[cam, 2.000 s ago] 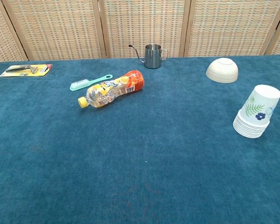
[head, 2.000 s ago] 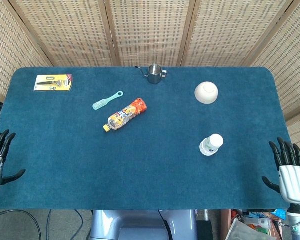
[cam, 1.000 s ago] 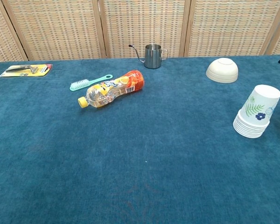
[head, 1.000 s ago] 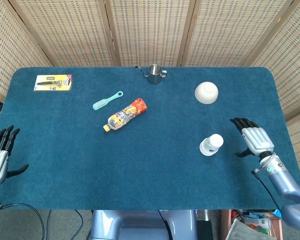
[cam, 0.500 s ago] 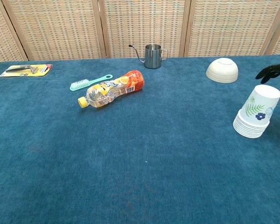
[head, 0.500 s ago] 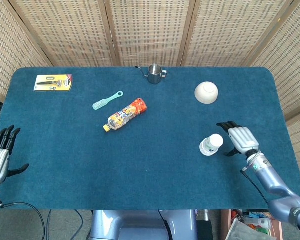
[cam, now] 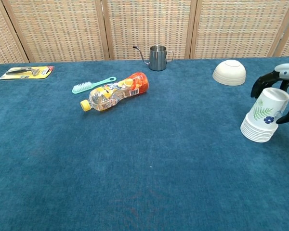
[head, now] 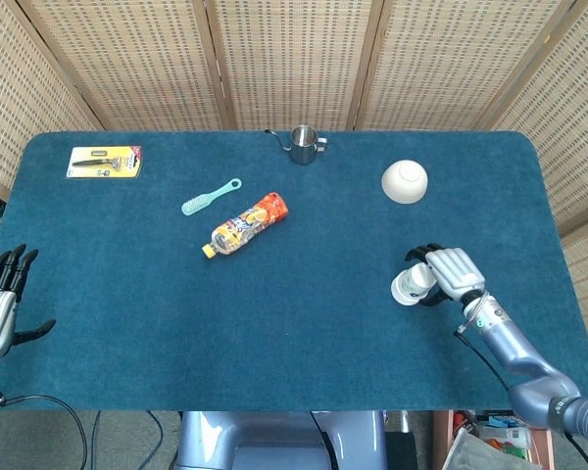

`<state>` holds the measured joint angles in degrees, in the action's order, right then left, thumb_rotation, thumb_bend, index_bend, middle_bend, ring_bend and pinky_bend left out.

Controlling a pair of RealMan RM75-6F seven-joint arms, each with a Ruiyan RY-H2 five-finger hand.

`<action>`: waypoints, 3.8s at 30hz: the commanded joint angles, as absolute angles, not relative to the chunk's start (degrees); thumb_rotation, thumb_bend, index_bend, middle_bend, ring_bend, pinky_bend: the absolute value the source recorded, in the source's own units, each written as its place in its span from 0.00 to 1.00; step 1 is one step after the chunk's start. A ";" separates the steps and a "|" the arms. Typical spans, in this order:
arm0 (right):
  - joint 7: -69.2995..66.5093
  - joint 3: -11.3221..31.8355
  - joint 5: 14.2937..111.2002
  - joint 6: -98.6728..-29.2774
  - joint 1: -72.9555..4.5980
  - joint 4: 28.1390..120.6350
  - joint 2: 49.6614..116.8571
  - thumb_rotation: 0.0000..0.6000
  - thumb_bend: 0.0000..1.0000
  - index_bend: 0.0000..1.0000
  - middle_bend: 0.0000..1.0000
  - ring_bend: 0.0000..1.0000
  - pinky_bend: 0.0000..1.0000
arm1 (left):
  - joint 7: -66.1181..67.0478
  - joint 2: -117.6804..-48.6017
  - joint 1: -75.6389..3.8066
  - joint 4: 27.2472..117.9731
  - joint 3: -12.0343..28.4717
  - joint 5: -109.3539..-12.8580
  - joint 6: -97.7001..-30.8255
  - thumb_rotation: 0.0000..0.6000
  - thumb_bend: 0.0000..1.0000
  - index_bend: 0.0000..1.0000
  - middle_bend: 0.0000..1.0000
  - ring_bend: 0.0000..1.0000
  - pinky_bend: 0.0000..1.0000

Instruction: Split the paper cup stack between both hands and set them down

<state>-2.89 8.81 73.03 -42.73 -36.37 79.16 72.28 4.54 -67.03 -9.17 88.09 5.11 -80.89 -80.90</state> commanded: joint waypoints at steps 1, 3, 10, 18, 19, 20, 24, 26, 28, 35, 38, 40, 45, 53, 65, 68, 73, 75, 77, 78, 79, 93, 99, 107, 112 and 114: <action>-2.49 8.66 72.68 -42.87 -36.61 78.79 72.80 1.00 0.23 0.48 0.48 0.37 0.56 | 4.45 -66.97 -9.20 88.08 5.14 -80.76 -80.83 1.00 0.14 0.00 0.00 0.00 0.00; -2.03 8.48 72.92 -43.55 -36.59 78.24 73.21 1.00 0.29 0.52 0.51 0.40 0.60 | 4.33 -66.93 -9.22 88.05 5.17 -80.65 -80.76 1.00 0.14 0.00 0.00 0.00 0.00; -3.15 8.01 74.73 -45.68 -36.24 78.50 72.87 1.00 0.42 0.56 0.55 0.44 0.64 | 4.19 -66.88 -9.29 88.12 5.08 -80.63 -80.61 1.00 0.14 0.00 0.00 0.00 0.00; -15.26 11.87 76.22 -49.61 -35.85 82.91 68.77 1.00 0.43 0.56 0.56 0.44 0.64 | -0.79 -68.05 -10.55 84.82 6.44 -82.97 -82.02 1.00 0.14 0.00 0.00 0.00 0.00; -16.67 12.34 75.91 -49.36 -35.95 83.43 68.34 1.00 0.43 0.56 0.56 0.44 0.64 | -1.20 -68.27 -10.80 84.17 6.70 -83.16 -82.15 1.00 0.14 0.00 0.00 0.00 0.00; -18.14 12.79 75.56 -48.99 -36.08 83.98 67.91 1.00 0.43 0.56 0.56 0.44 0.64 | -1.61 -68.50 -11.10 83.47 6.98 -83.37 -82.27 1.00 0.14 0.00 0.00 0.00 0.00; -25.14 14.74 73.47 -45.96 -36.97 86.67 66.05 1.00 0.44 0.56 0.55 0.44 0.64 | -3.62 -69.55 -13.07 79.94 8.25 -84.85 -82.38 1.00 0.14 0.00 0.00 0.01 0.05; -29.05 15.91 71.90 -43.61 -37.75 87.99 65.45 1.00 0.44 0.56 0.55 0.44 0.64 | -4.89 -70.35 -14.71 77.45 8.90 -86.33 -82.33 1.00 0.14 0.00 0.00 0.04 0.10; -31.76 16.73 70.78 -41.66 -38.49 88.74 65.30 1.00 0.44 0.56 0.55 0.44 0.64 | -6.21 -71.28 -16.12 75.26 9.31 -87.66 -82.35 1.00 0.14 0.00 0.00 0.07 0.12; -40.49 20.49 65.60 -33.55 -42.64 89.45 66.66 1.00 0.44 0.56 0.55 0.44 0.64 | -10.12 -73.89 -23.09 69.54 11.04 -92.12 -80.99 1.00 0.14 0.01 0.00 0.09 0.12; -41.75 21.48 63.14 -30.63 -44.63 88.37 67.99 1.00 0.44 0.56 0.55 0.44 0.64 | -10.11 -74.63 -25.55 68.83 11.51 -93.68 -80.82 1.00 0.14 0.03 0.00 0.11 0.12; -43.93 22.73 60.24 -28.46 -46.07 88.03 69.70 1.00 0.44 0.56 0.55 0.44 0.64 | -8.96 -75.79 -28.32 68.25 12.16 -95.56 -80.60 1.00 0.14 0.05 0.00 0.11 0.12; -47.36 24.73 55.83 -24.97 -47.60 86.93 71.97 1.00 0.44 0.56 0.55 0.44 0.64 | -7.71 -79.01 -32.67 65.98 12.92 -97.24 -80.21 1.00 0.14 0.10 0.00 0.11 0.11; -51.98 27.60 49.80 -23.00 -47.07 87.18 74.54 1.00 0.47 0.56 0.56 0.44 0.64 | -9.17 -85.91 -39.04 63.08 12.04 -100.14 -79.61 1.00 0.14 0.20 0.00 0.11 0.11; -53.21 30.14 46.46 -20.00 -46.72 87.32 74.96 1.00 0.48 0.56 0.56 0.44 0.64 | -12.92 -97.59 -45.35 53.98 13.03 -100.31 -82.07 1.00 0.27 0.33 0.02 0.11 0.10; -53.09 30.80 46.55 -18.45 -46.44 87.74 74.93 1.00 0.48 0.56 0.56 0.44 0.64 | -12.55 -99.69 -47.76 52.59 13.56 -99.98 -81.42 1.00 0.29 0.34 0.03 0.11 0.10; -52.79 31.80 46.65 -17.44 -45.95 87.70 75.58 1.00 0.48 0.56 0.56 0.44 0.64 | -10.91 -101.25 -50.13 52.18 13.73 -99.26 -80.46 1.00 0.31 0.38 0.03 0.11 0.10; -52.38 32.04 46.84 -17.22 -45.75 87.65 75.79 1.00 0.48 0.56 0.56 0.44 0.64 | -10.56 -101.47 -50.60 52.52 13.38 -98.80 -79.71 1.00 0.32 0.39 0.04 0.11 0.10; -52.29 32.36 46.66 -17.00 -45.57 87.57 76.06 1.00 0.48 0.56 0.56 0.44 0.64 | -10.22 -101.70 -50.82 52.91 12.85 -98.56 -79.40 1.00 0.32 0.39 0.04 0.11 0.10; -52.22 32.46 46.60 -16.86 -45.50 87.49 76.16 1.00 0.48 0.56 0.56 0.44 0.64 | -9.94 -101.80 -50.86 52.95 12.57 -98.59 -79.44 1.00 0.32 0.39 0.04 0.11 0.10; -52.04 32.50 46.61 -16.75 -45.47 87.37 76.25 1.00 0.48 0.56 0.56 0.44 0.64 | -9.64 -101.93 -50.92 52.89 12.41 -98.58 -79.58 1.00 0.32 0.39 0.04 0.11 0.10; -50.44 33.81 46.36 -15.29 -44.33 87.17 76.69 1.00 0.48 0.56 0.56 0.44 0.64 | -8.57 -103.43 -52.34 52.67 11.61 -97.79 -81.38 1.00 0.44 0.48 0.07 0.13 0.10; -50.07 34.36 46.30 -14.97 -44.00 87.12 76.73 1.00 0.49 0.56 0.56 0.44 0.64 | -8.23 -103.77 -52.72 52.84 11.55 -97.34 -81.39 1.00 0.54 0.54 0.07 0.14 0.10; -49.52 35.02 46.18 -14.12 -43.31 86.70 76.95 1.00 0.49 0.56 0.56 0.44 0.64 | -7.35 -104.54 -53.16 52.54 11.58 -96.43 -81.60 1.00 0.58 0.71 0.11 0.14 0.10; -49.30 35.47 46.16 -13.70 -42.87 86.21 77.16 1.00 0.50 0.56 0.56 0.44 0.64 | -7.16 -104.65 -53.19 52.21 11.50 -96.06 -81.86 1.00 0.58 0.72 0.12 0.14 0.10; -49.22 35.72 46.16 -13.61 -42.66 86.14 77.18 1.00 0.50 0.56 0.56 0.44 0.64 | -7.57 -104.66 -53.07 52.34 11.62 -95.56 -81.81 1.00 0.58 0.72 0.12 0.14 0.10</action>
<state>-49.24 35.67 46.17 -13.64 -42.69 86.16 77.17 -7.42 -104.65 -53.12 52.29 11.57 -95.71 -81.83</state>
